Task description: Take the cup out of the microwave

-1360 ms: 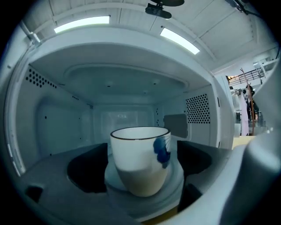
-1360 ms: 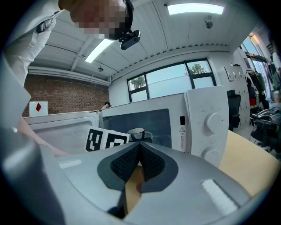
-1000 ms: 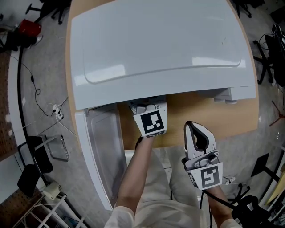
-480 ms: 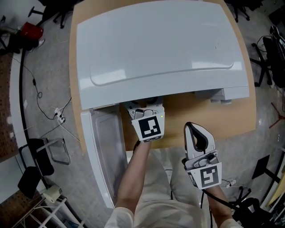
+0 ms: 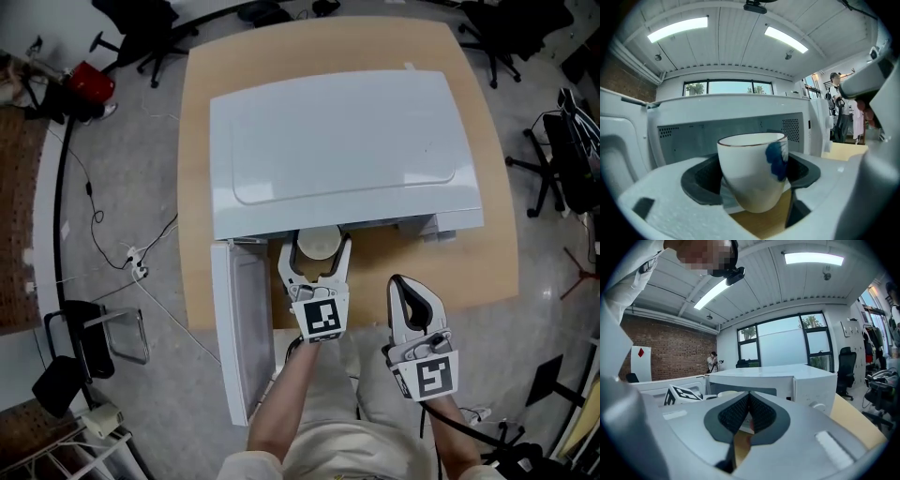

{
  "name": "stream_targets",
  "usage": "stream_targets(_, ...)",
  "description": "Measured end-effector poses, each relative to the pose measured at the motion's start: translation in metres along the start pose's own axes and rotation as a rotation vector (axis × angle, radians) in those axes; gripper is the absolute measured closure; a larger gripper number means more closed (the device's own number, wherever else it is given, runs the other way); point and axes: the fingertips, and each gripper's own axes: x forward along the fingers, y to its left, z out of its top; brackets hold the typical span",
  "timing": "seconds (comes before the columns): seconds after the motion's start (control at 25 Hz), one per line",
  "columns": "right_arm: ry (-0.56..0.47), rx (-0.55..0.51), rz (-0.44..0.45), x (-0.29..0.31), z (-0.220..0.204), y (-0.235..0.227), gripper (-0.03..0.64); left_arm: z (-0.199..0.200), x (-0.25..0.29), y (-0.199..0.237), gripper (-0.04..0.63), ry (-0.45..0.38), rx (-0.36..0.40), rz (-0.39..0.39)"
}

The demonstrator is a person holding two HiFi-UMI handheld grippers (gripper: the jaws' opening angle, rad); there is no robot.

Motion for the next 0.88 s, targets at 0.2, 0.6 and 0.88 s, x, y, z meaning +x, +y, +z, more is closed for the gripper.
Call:
stream_targets(0.2, -0.034, -0.013, -0.002, -0.011, 0.029, 0.001, 0.611, 0.009, -0.032, -0.012, 0.205, 0.028, 0.001, -0.019)
stream_targets(0.6, -0.065, -0.013, -0.025, -0.034, 0.060, 0.006, 0.611, 0.087, -0.105, -0.038, 0.204, -0.084, 0.027, -0.074)
stream_targets(0.88, -0.076, -0.009, -0.029, -0.045, 0.069, 0.009, 0.612, 0.112, -0.149, -0.044, 0.204, -0.118, -0.027, -0.074)
